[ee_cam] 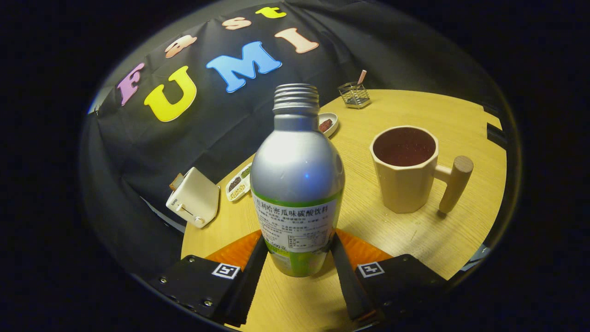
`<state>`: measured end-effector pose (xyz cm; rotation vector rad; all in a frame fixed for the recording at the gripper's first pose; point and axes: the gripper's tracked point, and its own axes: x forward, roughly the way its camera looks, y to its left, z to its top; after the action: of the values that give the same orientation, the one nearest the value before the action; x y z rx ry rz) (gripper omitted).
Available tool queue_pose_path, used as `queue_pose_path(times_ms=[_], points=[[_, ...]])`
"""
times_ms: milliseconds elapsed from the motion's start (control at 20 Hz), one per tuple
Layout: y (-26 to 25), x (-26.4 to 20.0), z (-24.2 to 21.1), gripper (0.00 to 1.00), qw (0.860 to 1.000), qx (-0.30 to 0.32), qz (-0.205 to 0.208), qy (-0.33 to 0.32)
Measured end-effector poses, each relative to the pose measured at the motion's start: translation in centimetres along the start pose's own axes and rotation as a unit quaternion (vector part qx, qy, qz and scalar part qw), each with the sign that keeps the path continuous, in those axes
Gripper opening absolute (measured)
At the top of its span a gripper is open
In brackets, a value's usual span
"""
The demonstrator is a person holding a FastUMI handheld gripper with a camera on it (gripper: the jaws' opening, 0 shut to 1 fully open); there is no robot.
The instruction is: Take the bottle from table, then pour the juice into the cup, finally place the bottle on the coaster
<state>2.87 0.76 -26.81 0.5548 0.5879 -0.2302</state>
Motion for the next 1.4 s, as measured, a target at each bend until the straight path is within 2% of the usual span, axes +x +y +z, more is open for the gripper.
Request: queue_pose_path(times_ms=[550,950,1400], points=[[1.8,2.2,2.0,0.78,0.991,-0.128,-0.022,-0.042],[3.5,5.1,3.7,0.78,0.982,-0.175,-0.031,-0.065],[4.5,9.5,6.0,0.78,0.975,-0.198,-0.034,-0.091]])
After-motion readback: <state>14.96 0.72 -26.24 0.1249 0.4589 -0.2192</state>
